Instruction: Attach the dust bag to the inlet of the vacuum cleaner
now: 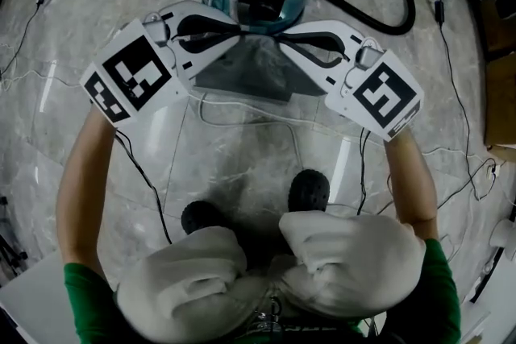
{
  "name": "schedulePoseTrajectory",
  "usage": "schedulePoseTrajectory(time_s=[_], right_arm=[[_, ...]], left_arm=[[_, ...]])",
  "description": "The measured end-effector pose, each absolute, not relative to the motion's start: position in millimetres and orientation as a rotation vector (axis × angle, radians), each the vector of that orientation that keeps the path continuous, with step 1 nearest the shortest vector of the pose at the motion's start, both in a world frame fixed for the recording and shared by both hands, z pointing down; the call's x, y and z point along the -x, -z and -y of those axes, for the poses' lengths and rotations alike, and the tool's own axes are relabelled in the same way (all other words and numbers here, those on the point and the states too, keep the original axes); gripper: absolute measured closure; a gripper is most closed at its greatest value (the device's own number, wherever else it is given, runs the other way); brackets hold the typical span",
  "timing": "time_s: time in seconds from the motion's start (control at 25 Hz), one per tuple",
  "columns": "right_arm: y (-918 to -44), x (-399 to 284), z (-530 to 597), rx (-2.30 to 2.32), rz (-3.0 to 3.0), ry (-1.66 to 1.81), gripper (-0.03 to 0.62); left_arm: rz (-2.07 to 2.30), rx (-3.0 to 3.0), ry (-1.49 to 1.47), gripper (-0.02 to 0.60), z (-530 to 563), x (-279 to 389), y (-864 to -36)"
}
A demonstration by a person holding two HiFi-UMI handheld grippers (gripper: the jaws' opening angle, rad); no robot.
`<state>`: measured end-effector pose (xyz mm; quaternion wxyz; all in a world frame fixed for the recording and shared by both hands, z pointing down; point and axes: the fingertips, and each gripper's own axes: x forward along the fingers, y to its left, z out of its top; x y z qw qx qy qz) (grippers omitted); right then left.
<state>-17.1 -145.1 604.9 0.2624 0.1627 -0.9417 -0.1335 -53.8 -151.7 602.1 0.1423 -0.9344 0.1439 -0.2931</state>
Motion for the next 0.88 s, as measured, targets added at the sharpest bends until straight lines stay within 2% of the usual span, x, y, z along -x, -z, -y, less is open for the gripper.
schedulePoseTrajectory(time_s=[0.88], right_arm=[[-593, 13, 199, -0.467, 2.560, 0.375, 0.580]], left_arm=[[-0.488, 2.702, 0.817, 0.569, 210, 48, -591]])
